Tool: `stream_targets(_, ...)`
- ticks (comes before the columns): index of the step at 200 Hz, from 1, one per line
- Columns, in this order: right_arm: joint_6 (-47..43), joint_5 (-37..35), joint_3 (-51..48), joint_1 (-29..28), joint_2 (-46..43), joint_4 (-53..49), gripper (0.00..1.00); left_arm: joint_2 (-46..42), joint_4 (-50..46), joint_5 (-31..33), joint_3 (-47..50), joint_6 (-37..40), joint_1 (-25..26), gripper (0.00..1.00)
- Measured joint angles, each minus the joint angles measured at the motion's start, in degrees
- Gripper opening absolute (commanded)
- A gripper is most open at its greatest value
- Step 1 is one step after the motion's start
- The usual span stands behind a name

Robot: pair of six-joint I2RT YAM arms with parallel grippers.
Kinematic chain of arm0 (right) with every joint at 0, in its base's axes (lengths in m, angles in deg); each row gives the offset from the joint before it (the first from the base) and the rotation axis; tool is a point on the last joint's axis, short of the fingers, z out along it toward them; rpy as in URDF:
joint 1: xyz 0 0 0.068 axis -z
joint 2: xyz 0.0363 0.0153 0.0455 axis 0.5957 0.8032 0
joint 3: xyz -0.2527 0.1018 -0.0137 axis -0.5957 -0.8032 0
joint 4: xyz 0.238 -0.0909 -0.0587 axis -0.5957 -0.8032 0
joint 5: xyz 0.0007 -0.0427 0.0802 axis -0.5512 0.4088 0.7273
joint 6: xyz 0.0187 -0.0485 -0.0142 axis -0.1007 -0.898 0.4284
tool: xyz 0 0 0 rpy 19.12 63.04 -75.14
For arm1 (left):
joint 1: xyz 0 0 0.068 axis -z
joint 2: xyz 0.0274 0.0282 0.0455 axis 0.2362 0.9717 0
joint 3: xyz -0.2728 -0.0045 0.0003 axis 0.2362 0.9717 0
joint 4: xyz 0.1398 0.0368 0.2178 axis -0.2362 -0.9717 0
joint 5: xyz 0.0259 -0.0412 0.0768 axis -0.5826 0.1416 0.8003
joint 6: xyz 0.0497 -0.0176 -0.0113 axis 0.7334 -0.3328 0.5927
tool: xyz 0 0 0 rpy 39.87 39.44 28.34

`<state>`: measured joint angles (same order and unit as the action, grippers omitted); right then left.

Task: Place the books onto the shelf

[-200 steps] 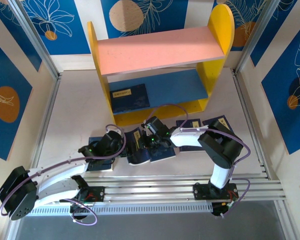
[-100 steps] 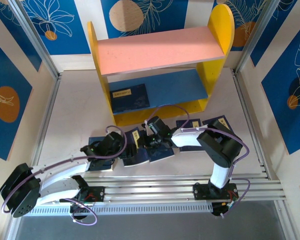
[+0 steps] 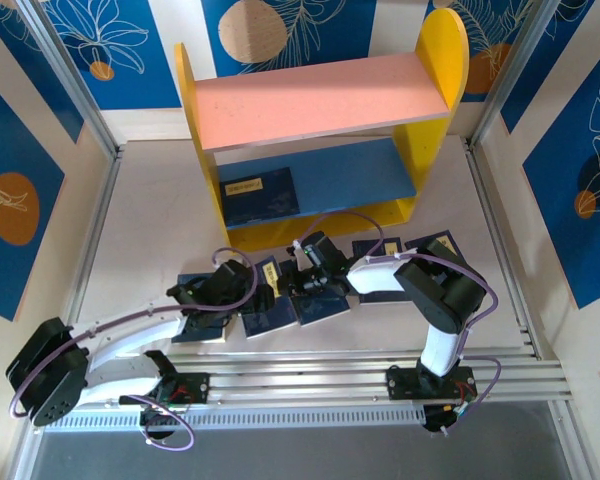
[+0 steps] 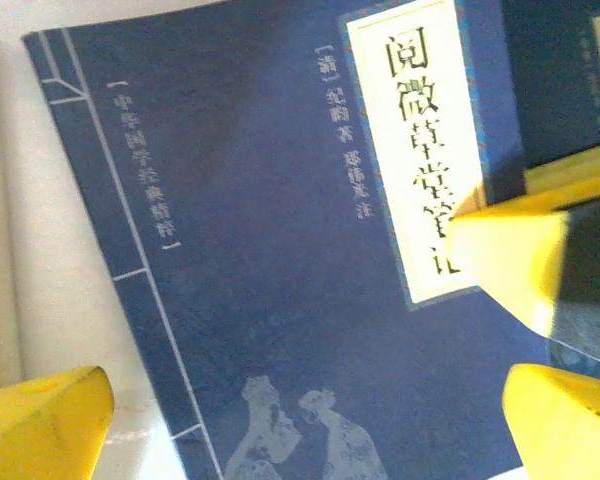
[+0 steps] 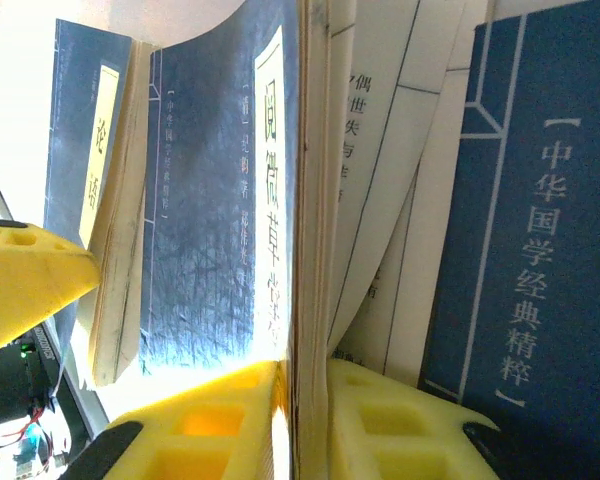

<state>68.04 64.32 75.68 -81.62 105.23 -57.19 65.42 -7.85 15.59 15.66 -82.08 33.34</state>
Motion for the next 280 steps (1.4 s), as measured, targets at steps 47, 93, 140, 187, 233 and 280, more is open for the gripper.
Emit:
stream_targets(47,0.0,0.6,-0.3,0.4,0.0,0.4,0.18,3.8,-1.7,1.0,-0.1,-0.6,0.0,1.0)
stream_targets(93,0.0,1.0,-1.1,1.0,-0.1,1.2,0.18,7.9,1.9,0.4,-0.7,-0.6,0.0,1.0)
stream_targets(140,0.0,1.4,-2.1,1.3,-0.5,2.4,0.18,11.2,1.8,0.6,-2.2,-1.7,0.0,1.0)
stream_targets(187,0.7,1.7,-2.9,1.3,-0.5,4.0,0.17,10.8,4.1,0.3,-1.3,-1.7,0.0,1.0)
stream_targets(233,1.1,1.7,-2.9,1.2,-0.5,4.2,0.18,10.4,6.5,-1.4,-1.0,-1.5,-0.5,1.0)
stream_targets(280,1.3,1.7,-2.9,1.2,-0.5,4.2,0.18,8.1,8.9,-3.0,0.5,-1.5,-0.8,1.0)
